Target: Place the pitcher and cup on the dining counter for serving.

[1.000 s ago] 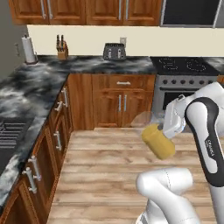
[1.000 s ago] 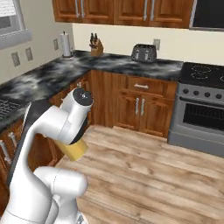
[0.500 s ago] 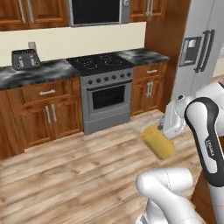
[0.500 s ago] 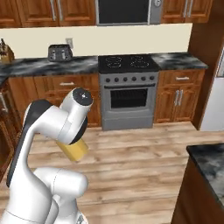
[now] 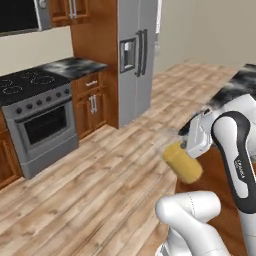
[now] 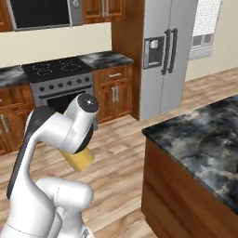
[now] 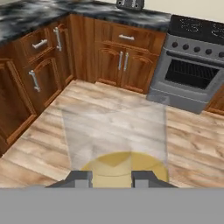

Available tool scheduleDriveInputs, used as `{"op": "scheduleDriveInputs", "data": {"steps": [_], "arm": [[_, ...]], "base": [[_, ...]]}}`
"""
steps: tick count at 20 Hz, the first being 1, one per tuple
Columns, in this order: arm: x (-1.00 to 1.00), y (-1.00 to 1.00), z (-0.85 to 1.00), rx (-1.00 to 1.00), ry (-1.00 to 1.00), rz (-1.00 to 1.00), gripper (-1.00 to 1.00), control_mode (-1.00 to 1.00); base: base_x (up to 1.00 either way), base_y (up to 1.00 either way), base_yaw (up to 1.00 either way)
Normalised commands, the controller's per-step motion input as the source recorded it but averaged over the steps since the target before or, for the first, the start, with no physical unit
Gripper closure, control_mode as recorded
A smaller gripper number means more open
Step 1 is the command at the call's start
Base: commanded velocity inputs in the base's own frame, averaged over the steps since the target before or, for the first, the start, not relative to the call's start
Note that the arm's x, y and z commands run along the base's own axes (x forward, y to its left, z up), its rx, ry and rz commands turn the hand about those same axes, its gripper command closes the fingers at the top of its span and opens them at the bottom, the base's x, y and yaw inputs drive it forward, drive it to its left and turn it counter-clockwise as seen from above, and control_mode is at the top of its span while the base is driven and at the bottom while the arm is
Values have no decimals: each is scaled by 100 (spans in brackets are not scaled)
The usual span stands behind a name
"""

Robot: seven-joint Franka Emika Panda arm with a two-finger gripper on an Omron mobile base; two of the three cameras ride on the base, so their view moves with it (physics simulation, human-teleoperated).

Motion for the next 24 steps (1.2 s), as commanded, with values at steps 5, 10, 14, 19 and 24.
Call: {"op": "scheduleDriveInputs", "data": {"steps": [5, 10, 14, 19, 24], "arm": [[0, 0, 0, 0, 0, 0, 100, 100], [0, 0, 0, 0, 0, 0, 100, 100], [0, 0, 0, 0, 0, 0, 100, 100], [0, 0, 0, 0, 0, 0, 100, 100], [0, 0, 0, 0, 0, 0, 100, 100]], "base": [[0, 0, -69], [0, 0, -67], [0, 0, -64], [0, 3, -63], [0, 10, -57]]}}
